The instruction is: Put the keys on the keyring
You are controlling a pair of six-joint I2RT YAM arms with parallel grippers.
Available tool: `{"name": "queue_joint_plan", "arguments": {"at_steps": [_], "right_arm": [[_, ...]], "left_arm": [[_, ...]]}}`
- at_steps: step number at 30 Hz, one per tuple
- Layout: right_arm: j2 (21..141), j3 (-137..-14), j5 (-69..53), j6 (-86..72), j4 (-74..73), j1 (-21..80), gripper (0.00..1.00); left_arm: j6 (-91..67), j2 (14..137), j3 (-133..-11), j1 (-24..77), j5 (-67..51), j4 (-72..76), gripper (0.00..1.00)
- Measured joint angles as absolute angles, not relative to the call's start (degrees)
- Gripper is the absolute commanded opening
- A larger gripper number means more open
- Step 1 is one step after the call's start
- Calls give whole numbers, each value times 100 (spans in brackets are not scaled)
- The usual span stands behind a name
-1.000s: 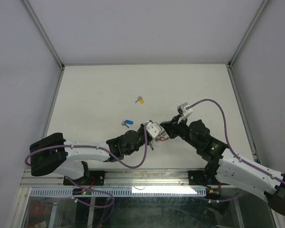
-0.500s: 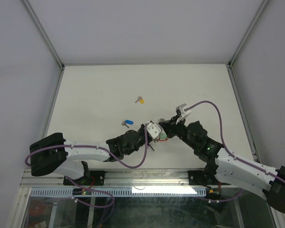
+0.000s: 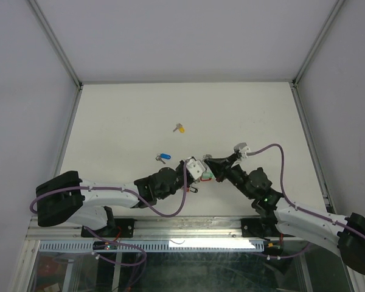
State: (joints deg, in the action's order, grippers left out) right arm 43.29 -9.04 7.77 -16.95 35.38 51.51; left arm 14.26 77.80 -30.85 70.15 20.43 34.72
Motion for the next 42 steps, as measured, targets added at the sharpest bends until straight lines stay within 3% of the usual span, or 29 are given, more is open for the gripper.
{"name": "queue_joint_plan", "arguments": {"at_steps": [2, 10, 13, 16, 23, 30, 36, 42], "right_arm": [[4204, -766, 762, -1708, 3730, 5151, 0], [3363, -239, 464, -1361, 4110, 5166, 0], [3168, -75, 305, -1011, 4130, 5157, 0], [3114, -75, 67, -701, 4248, 5157, 0], [3070, -75, -587, -174, 4845, 5157, 0], [2998, -84, -1356, 191, 4853, 5157, 0], [3035, -123, -1903, 248, 4814, 5157, 0], [3153, -342, -2309, 246, 4748, 5157, 0]], "left_arm": [[1431, 7725, -3048, 7017, 2027, 3487, 2], [1389, 7430, -2845, 7019, 1756, 3607, 42], [1299, 7057, -2661, 7015, 1544, 3614, 46], [1219, 6600, -2519, 7015, 1262, 3640, 46], [1044, 5500, -2213, 7015, 849, 3754, 29], [1052, 4995, -2021, 7015, 676, 3649, 25], [1092, 4698, -2016, 7015, 130, 3424, 15], [1092, 4692, -2016, 7015, -486, 3192, 15]]}}
